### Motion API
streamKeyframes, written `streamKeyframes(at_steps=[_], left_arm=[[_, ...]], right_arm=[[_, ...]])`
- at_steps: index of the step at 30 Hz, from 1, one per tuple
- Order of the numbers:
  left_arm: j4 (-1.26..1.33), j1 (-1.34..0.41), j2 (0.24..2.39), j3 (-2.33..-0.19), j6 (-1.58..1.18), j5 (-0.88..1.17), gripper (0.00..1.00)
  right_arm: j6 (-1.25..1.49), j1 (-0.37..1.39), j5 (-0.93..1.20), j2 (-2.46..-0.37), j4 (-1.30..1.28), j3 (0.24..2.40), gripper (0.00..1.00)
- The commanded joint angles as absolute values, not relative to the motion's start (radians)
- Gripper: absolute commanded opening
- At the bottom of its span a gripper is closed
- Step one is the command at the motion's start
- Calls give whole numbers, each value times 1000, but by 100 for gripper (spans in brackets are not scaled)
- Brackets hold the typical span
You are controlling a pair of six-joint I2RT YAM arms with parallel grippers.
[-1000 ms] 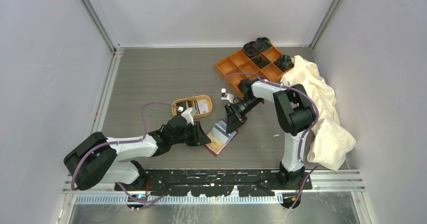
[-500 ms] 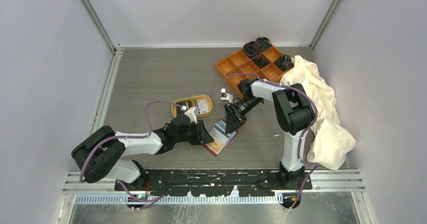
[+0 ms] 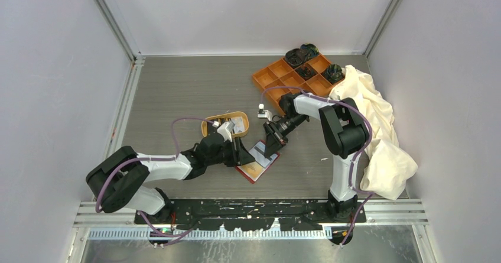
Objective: Put the credit cards into the card holder
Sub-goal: Turn over the card slot in the card holder.
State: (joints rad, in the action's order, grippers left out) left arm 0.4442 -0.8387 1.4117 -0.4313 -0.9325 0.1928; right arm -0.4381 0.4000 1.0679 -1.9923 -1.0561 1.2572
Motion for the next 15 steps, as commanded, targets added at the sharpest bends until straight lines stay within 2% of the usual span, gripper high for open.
streamKeyframes(at_steps=[1, 4, 7, 15], left_arm=[[594, -844, 1389, -415, -975, 147, 49], [614, -844, 1402, -407, -984, 142, 50], [618, -848, 1407, -400, -993, 144, 49], [630, -871, 1463, -426, -1003, 132, 35]], right_arm=[[-456, 415, 1102, -1997, -1079, 1292, 26], [-431, 416, 1060, -1988, -1054, 1294, 26], [-303, 414, 916, -1944, -918, 1249, 28], [-243, 412, 773, -1936, -853, 1239, 34]])
